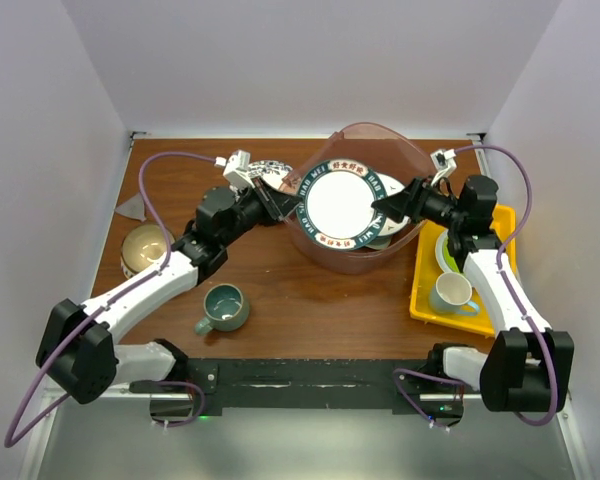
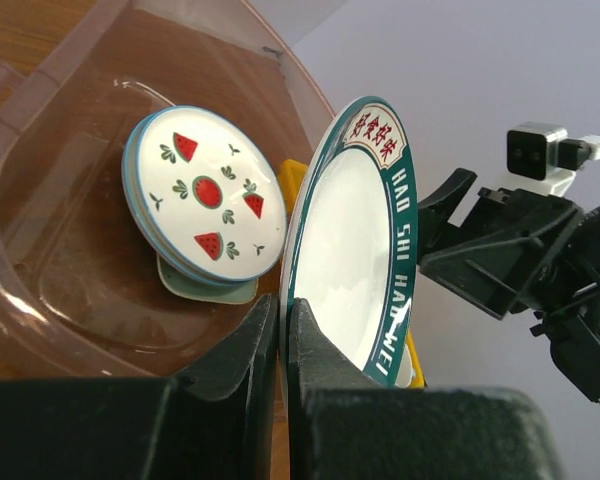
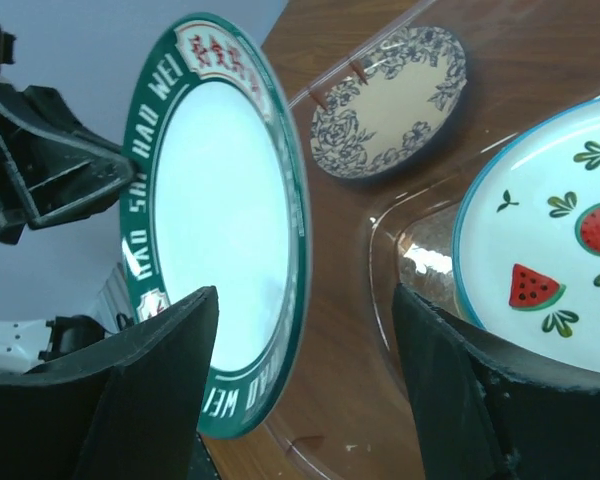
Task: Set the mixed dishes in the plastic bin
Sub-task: Pick up the plate at the center of the board.
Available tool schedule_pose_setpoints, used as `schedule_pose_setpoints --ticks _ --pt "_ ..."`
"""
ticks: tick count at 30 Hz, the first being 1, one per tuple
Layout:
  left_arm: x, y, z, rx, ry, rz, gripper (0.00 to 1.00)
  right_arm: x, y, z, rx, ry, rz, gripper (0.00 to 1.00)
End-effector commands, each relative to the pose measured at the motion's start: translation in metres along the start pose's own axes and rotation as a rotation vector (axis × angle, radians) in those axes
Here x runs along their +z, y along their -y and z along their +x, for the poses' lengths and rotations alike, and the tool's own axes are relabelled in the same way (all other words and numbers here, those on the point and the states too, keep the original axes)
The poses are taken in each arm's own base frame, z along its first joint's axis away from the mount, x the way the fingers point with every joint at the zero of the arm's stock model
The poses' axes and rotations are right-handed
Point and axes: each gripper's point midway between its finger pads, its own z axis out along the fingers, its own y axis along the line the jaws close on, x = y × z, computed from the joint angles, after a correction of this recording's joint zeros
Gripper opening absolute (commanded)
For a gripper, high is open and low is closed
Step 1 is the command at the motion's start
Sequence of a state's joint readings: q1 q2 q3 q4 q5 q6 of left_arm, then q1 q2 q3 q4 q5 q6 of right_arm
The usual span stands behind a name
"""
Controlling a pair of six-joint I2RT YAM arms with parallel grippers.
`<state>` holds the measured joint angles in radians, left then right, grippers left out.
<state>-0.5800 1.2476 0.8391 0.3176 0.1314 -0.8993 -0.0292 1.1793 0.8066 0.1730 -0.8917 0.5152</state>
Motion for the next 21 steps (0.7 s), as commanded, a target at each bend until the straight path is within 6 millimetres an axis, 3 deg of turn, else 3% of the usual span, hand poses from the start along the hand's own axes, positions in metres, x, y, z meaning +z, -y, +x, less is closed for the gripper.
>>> schedule_pose_setpoints --ticks 1,2,3,6,7,10,12,13,14,15,19,21 --pt "0.003 0.056 -0.041 0.001 0.136 0.151 0.00 0.003 0.005 -0.006 -0.007 0.027 0.038 0.56" --pt "0.004 0.055 -0.040 -0.001 0.132 0.151 0.00 0.003 0.004 -0.006 -0.006 0.028 0.038 0.50" --pt "0.004 0.056 -0.039 0.002 0.129 0.153 0.00 0.002 0.004 -0.007 -0.009 0.031 0.034 0.31" --pt "0.006 0.056 -0.036 0.010 0.119 0.161 0.00 0.003 0.002 -0.009 -0.020 0.033 0.022 0.06" --pt "0.005 0.056 -0.035 0.018 0.117 0.163 0.00 0.003 0.001 -0.009 -0.023 0.033 0.019 0.00" --pt "0.003 0.063 -0.033 0.069 0.104 0.200 0.01 0.002 -0.001 -0.011 -0.038 0.030 0.021 0.00" --pt "-0.003 0.066 -0.034 0.111 0.098 0.214 0.16 0.000 -0.003 -0.011 -0.041 0.025 0.008 0.00" --pt "-0.007 0.069 -0.037 0.163 0.107 0.222 0.37 -0.001 -0.004 -0.012 -0.044 0.027 0.005 0.00" --pt "-0.009 0.066 -0.037 0.188 0.093 0.195 0.46 -0.002 -0.005 -0.013 -0.049 0.029 0.002 0.00" --pt "-0.011 0.061 -0.040 0.249 0.094 0.173 0.62 -0.003 -0.007 -0.013 -0.050 0.025 -0.008 0.00" --pt "-0.035 0.046 -0.062 0.409 0.129 0.052 0.87 -0.006 -0.011 -0.017 -0.070 0.023 -0.030 0.00" --pt "-0.048 0.024 -0.072 0.501 0.136 -0.059 0.96 -0.007 -0.012 -0.017 -0.086 0.013 -0.035 0.00"
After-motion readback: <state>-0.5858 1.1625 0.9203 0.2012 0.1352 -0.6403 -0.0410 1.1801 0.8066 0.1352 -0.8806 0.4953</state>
